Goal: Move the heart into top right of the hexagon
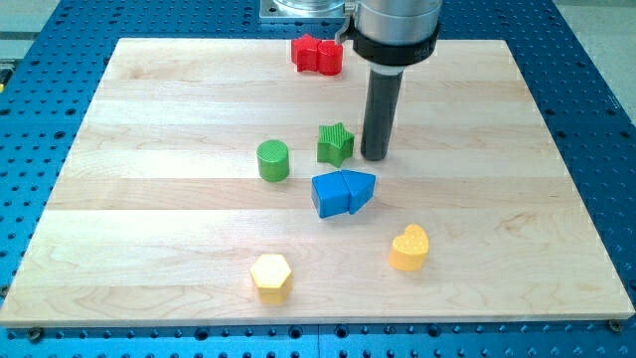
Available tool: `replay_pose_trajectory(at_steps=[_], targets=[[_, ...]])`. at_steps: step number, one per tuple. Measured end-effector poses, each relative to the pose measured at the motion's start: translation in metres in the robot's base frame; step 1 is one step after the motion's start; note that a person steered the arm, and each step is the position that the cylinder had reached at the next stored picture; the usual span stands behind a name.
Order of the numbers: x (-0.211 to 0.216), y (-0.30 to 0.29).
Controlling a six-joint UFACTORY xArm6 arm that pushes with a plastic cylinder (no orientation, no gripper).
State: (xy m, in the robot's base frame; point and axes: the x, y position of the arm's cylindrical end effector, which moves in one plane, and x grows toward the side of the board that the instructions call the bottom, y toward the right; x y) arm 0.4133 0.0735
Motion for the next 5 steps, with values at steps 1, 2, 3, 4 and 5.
replay_pose_trajectory(at_steps=[1,2,3,4,5], targets=[[0.006,-0.052],[0.014,-0.072],[0.034,0.013],[0.075,0.077],[0.116,0.103]])
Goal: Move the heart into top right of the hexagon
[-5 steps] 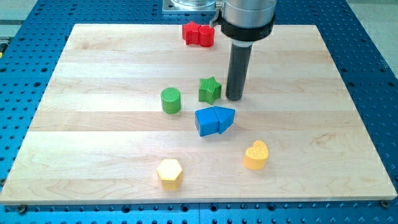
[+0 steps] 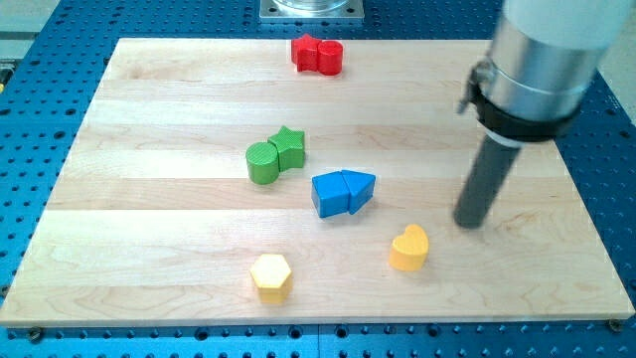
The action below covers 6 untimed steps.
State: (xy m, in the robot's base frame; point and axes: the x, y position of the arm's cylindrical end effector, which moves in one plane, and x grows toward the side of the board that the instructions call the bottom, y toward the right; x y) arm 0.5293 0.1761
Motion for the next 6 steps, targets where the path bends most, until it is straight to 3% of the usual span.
replay_pose_trajectory(at_steps=[1,3,6], targets=[[0.022,-0.01],[0.047,-0.133],[0.05,-0.17]])
